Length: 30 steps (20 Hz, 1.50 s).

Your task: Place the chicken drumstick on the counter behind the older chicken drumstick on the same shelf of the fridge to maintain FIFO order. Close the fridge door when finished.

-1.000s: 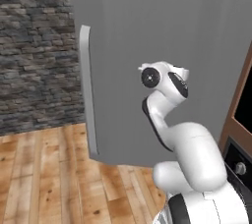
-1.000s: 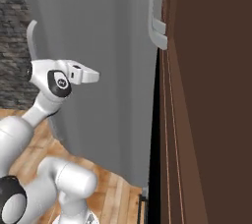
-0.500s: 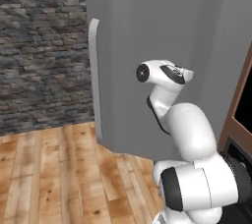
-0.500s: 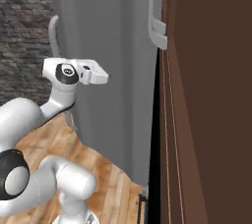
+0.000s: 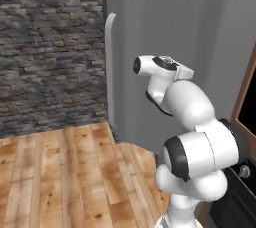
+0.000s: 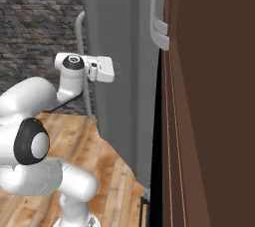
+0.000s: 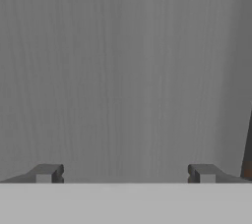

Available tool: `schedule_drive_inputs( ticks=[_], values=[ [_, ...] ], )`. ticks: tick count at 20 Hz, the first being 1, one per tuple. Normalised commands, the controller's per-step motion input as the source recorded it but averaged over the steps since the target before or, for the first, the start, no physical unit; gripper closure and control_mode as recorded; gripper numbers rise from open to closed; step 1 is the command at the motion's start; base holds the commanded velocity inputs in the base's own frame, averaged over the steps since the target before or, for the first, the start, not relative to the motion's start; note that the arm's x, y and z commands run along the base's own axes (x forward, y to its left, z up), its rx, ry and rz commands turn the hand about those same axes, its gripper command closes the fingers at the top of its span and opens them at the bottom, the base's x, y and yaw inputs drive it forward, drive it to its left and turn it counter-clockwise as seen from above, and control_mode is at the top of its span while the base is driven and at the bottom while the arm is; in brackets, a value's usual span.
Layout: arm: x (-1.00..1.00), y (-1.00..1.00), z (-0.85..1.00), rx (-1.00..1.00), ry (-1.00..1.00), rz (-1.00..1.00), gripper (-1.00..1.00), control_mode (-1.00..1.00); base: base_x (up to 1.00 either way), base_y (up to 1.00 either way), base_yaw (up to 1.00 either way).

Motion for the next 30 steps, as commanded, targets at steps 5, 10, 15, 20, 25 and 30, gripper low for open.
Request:
schedule_drive_inputs(
  ticks=[5, 10, 15, 20, 25, 30],
  values=[
    [0.13, -0.54, -0.01, 0.00, 0.00, -0.25, -1.00, -1.00, 0.00, 0.00, 0.00],
    [-0.01, -0.81, -0.01, 0.00, 0.00, -0.19, -1.00, -1.00, 0.00, 0.00, 0.00],
    [-0.04, -0.97, -0.04, 0.00, -0.03, -0.14, -1.00, -1.00, 0.00, 0.00, 0.00],
    [-0.30, -0.86, -0.04, 0.00, -0.05, -0.12, -1.00, -1.00, 0.00, 0.00, 0.00],
    [-0.55, -0.83, -0.02, 0.00, -0.05, -0.12, -1.00, -1.00, 0.00, 0.00, 0.00],
    [-0.63, -0.80, -0.06, 0.00, -0.06, -0.11, -1.00, -1.00, 0.00, 0.00, 0.00]
  ],
)
